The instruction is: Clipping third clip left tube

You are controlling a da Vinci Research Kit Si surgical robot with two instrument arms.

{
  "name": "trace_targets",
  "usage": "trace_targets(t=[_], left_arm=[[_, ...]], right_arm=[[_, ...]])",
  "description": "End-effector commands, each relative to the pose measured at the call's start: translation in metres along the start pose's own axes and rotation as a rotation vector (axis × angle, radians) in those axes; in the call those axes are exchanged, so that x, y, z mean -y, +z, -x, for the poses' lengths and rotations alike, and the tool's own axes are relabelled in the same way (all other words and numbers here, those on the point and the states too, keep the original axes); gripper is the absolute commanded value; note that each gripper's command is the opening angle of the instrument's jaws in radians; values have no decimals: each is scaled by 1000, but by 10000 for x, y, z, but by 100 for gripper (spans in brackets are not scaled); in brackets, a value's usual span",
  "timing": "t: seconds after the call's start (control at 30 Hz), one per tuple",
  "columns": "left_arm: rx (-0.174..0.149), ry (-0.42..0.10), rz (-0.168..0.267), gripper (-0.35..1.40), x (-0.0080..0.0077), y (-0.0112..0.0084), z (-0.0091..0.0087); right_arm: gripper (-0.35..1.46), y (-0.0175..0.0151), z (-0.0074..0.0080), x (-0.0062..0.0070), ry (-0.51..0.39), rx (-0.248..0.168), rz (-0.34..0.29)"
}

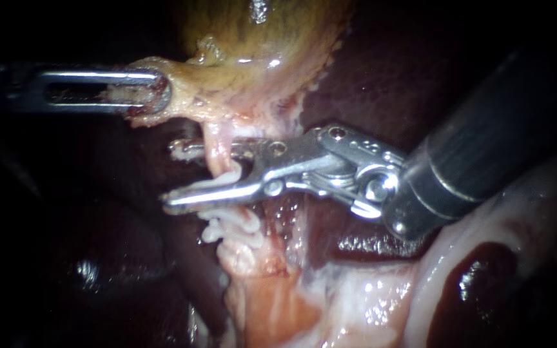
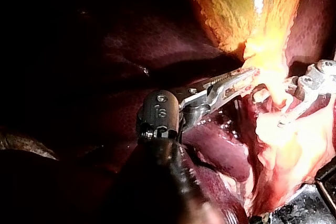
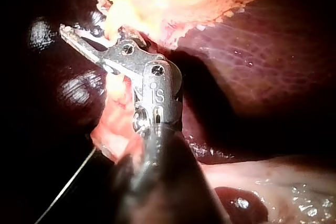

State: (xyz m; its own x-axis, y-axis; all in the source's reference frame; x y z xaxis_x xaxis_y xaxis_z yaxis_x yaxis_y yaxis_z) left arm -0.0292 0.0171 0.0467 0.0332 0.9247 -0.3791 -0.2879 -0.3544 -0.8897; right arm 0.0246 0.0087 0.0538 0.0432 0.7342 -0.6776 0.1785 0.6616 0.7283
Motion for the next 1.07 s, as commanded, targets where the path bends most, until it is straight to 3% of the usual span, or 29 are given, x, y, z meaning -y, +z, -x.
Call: trace_targets(t=[0.03, 0.27, 0.43, 0.53, 0.67, 1.07], left_arm=[[1, 0, 1, -35, 0, 0, 0], [1, 0, 1, -35, 0, 0, -1], [1, 0, 1, -35, 0, 0, -1], [1, 0, 1, -35, 0, 0, -1], [1, 0, 1, -35, 0, 0, -1], [1, 0, 1, -35, 1, 0, -1]], right_arm=[[48, -2, -3, 2, 1, 1, -3], [27, -11, -4, 8, 2, 2, -9], [-35, -21, -3, 10, 26, 0, -14], [-35, -21, -3, 10, 50, 6, -7], [-35, -19, -1, 8, 58, 53, 12], [-35, -19, 3, 1, 58, 59, -8]])
